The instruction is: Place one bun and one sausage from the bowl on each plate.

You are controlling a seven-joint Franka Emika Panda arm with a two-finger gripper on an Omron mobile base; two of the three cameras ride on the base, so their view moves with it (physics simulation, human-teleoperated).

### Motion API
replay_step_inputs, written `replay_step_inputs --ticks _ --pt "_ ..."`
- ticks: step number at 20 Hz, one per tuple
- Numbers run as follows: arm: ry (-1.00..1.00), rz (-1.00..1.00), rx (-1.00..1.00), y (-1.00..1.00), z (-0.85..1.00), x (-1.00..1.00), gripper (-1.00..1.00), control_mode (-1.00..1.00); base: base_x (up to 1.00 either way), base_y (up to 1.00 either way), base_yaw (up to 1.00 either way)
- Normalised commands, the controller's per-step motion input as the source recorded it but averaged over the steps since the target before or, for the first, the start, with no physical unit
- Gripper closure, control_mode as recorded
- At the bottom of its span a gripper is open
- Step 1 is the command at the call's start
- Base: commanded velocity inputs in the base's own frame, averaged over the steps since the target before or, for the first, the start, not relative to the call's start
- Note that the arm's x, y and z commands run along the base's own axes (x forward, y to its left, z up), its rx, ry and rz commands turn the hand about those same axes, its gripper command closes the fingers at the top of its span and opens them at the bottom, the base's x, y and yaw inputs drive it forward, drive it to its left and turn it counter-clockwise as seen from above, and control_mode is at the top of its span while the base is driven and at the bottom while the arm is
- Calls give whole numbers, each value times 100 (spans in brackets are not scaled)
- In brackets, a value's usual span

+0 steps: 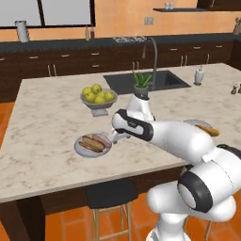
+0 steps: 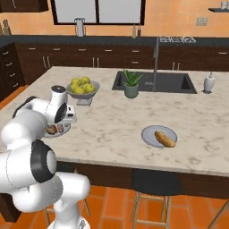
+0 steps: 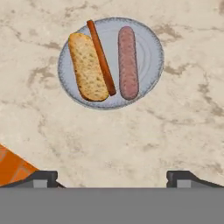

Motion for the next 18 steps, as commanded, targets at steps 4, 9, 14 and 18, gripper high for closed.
replay_step_inputs --ticks 4,9,14,18 --pt "0 0 0 0 0 0 -100 100 -20 -100 -23" --pt "0 0 0 0 0 0 -100 100 20 -100 -27" --pt "0 0 0 0 0 0 -100 100 46 -100 -25" --pt "0 0 0 0 0 0 -100 100 86 -100 0"
